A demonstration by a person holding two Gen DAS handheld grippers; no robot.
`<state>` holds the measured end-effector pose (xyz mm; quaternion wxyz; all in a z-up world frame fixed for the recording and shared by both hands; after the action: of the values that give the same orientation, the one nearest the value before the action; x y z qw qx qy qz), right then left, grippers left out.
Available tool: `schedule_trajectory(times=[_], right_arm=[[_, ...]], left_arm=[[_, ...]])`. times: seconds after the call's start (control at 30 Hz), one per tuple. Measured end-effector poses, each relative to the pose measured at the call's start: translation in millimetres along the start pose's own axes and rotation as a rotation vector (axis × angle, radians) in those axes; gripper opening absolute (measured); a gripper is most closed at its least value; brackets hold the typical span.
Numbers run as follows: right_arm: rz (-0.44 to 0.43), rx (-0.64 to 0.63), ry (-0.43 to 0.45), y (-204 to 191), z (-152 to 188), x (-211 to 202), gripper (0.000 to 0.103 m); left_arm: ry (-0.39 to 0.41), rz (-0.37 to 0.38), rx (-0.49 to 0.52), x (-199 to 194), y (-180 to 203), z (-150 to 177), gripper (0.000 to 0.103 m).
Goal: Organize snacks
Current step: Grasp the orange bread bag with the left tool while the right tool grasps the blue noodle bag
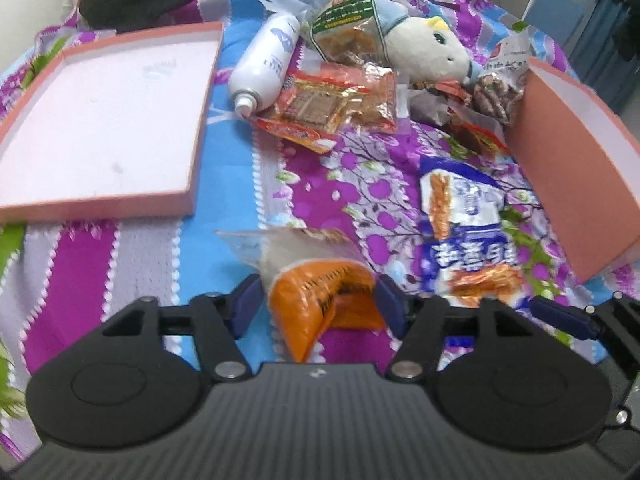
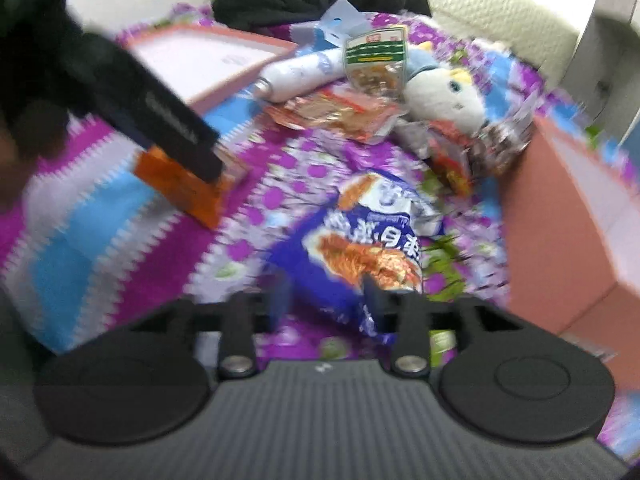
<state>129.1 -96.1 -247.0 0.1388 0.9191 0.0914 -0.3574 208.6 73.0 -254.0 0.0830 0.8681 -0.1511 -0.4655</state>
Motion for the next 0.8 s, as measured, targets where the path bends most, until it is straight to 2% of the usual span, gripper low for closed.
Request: schedule_trajectory(times=[0.03, 0.1, 0.17, 0.33, 0.4, 0.5, 0.63, 0.8], right_arm=[[-0.054, 0.058, -0.011, 1, 2, -1, 0.085], [-0.131, 0.153, -0.028, 2, 4, -5, 0.085], [-0.155, 0.209, -0.030, 2, 4, -9, 0.085], [-0.078, 0.206, 0.055, 5, -8, -20, 0.085], [-0.002, 0.208, 0.037, 12, -13, -10, 0.085], [0.064, 0.246, -0.021, 27, -16, 14, 0.085], [0.057, 0.311, -0.059, 37, -21, 43, 0.085], [0.079, 0.290, -0.075, 32, -30, 64, 0.085]], left_arm=[[0.005, 0.011, -0.010, -1, 1, 1, 0.081], [0.013, 0.019, -0.043, -4, 0, 6, 0.084], [0.020, 0.035, -0.081, -9, -3, 11, 0.084], [0.046, 0.067, -0.172, -18, -15, 17, 0.084], [0.058, 0.076, -0.215, -21, -23, 16, 0.084], [0.069, 0.080, -0.248, -21, -30, 13, 0.084], [0.059, 0.066, -0.276, -12, -33, 9, 0.083], [0.035, 0.038, -0.302, 4, -33, 2, 0.081]])
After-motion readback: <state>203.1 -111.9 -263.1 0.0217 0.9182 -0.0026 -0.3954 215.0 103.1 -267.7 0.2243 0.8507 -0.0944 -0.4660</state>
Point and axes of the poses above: each gripper's, at about its wrist camera, not at the fingertips, and x roughly the way its jaws point, y to its right, z to its underside, the point moved 3 cm from there along x, roughly the way its jaws point, and after that the axes turned 9 degrees about z, right-handed, at the moved point
